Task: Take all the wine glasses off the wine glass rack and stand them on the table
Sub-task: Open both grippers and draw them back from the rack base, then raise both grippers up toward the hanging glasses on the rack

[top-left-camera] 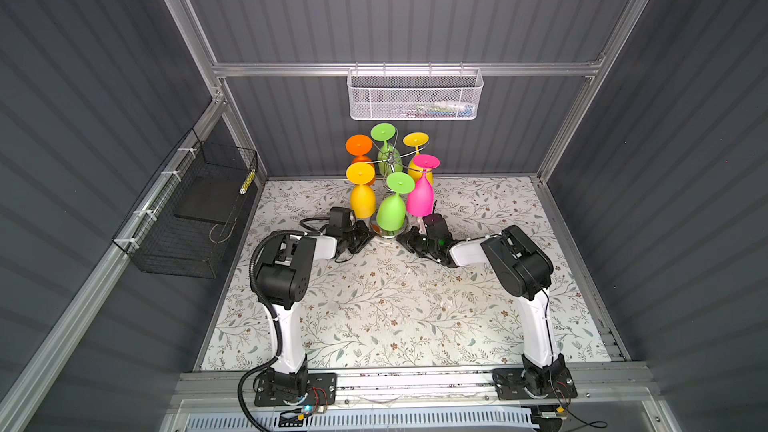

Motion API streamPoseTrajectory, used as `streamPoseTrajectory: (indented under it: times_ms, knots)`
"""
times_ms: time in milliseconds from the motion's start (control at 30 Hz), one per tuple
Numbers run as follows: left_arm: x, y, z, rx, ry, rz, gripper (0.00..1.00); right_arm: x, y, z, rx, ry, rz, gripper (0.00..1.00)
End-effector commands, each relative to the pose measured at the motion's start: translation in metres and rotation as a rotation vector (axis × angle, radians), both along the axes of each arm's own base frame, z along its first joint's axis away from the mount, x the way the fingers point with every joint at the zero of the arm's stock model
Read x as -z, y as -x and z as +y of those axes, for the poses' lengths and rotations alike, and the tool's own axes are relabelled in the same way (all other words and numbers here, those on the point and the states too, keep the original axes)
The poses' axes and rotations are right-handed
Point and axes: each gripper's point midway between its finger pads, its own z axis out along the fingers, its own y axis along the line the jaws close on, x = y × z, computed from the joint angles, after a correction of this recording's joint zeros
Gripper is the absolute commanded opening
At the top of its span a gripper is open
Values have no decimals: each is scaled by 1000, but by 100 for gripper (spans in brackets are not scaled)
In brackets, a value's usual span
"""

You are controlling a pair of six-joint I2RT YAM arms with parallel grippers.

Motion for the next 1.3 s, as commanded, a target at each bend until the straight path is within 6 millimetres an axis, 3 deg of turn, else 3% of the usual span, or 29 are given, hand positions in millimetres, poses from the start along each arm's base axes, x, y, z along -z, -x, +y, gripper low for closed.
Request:
streamPoseTrajectory:
  times_ms: [0,167,400,500,767,867,967,1067,1267]
  knots:
    - [-1,-8,-1,19,-3,-16,0,-1,-19,-9,55,15,-28,0]
    - [-4,-3,4,16,-3,-17,0,-11,-14,-17,57,13,-53,0]
    - [-14,22,24,4,-28,-15,0,-26,14,-46,67,30,-101,2]
    - [-14,39,33,0,-45,-2,0,-28,29,-60,73,39,-105,15]
    - [-21,97,59,7,-156,15,26,-43,65,-114,116,70,-112,44]
    - [-39,118,78,2,-259,-7,33,-60,77,-135,143,97,-136,50]
    - [-75,133,92,3,-338,-80,53,-88,84,-150,163,129,-166,51]
    - [-106,144,106,-7,-422,-147,66,-122,88,-158,171,138,-203,53]
    - [-181,146,120,-16,-536,-334,80,-196,92,-166,190,120,-279,56]
